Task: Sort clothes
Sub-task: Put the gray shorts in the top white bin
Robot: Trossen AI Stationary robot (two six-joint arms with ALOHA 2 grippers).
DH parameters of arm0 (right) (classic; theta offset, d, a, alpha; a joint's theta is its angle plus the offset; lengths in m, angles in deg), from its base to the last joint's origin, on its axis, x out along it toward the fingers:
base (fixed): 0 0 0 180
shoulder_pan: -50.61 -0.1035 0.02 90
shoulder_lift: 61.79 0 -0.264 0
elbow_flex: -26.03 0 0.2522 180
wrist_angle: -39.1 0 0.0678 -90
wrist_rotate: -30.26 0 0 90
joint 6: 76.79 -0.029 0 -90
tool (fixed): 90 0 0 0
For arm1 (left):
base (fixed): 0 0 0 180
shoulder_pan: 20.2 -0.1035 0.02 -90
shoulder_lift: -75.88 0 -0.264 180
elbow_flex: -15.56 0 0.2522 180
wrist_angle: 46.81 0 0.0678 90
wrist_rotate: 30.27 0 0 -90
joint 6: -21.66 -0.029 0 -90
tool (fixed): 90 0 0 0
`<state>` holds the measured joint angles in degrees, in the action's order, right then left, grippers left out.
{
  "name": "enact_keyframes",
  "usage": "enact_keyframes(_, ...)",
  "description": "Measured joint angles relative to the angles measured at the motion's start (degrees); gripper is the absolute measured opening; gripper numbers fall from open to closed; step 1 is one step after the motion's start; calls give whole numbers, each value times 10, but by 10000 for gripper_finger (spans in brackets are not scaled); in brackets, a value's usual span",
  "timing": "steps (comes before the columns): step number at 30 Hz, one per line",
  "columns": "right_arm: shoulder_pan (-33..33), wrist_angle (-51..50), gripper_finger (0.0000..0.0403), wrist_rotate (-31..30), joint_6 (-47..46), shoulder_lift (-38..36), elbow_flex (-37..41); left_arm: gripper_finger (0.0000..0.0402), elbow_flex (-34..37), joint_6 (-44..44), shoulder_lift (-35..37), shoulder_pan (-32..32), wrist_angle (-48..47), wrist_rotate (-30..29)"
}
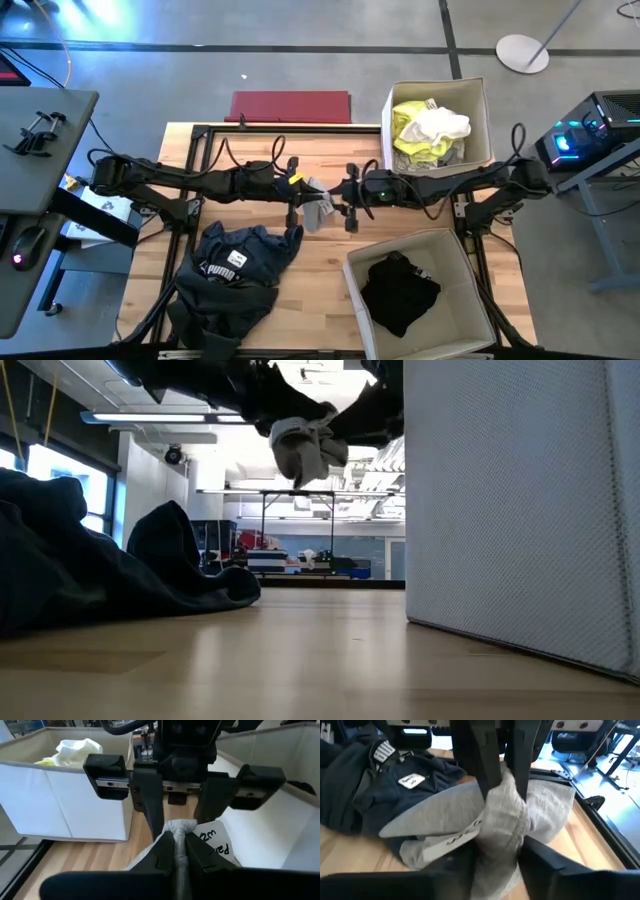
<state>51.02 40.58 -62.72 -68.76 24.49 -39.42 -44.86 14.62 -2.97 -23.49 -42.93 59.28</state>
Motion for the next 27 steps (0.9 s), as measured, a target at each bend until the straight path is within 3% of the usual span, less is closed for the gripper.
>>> enact_keyframes(4,0,22,23,-35,-2,-3,0,23,0,20,1,0,10,0)
enact_keyframes(7,-7,18,16,-124,-5,-12,0,60,0,23,8,-1,3,8)
enact_keyframes(14,-35,-73,7,-430,39,-110,-29,145,-1,25,48,-1,-78,-27)
enact_keyframes(18,-37,-250,8,-647,24,-172,-113,163,-1,36,67,-1,-146,-59)
enact_keyframes(20,-25,-382,5,-716,-24,-191,-170,164,-1,51,69,-1,-164,-65)
enact_keyframes(23,21,-575,4,-707,-137,-206,-263,165,0,64,69,-1,-193,-65)
enact_keyframes(27,154,-803,4,-573,-284,-194,-356,165,0,70,67,0,-203,-65)
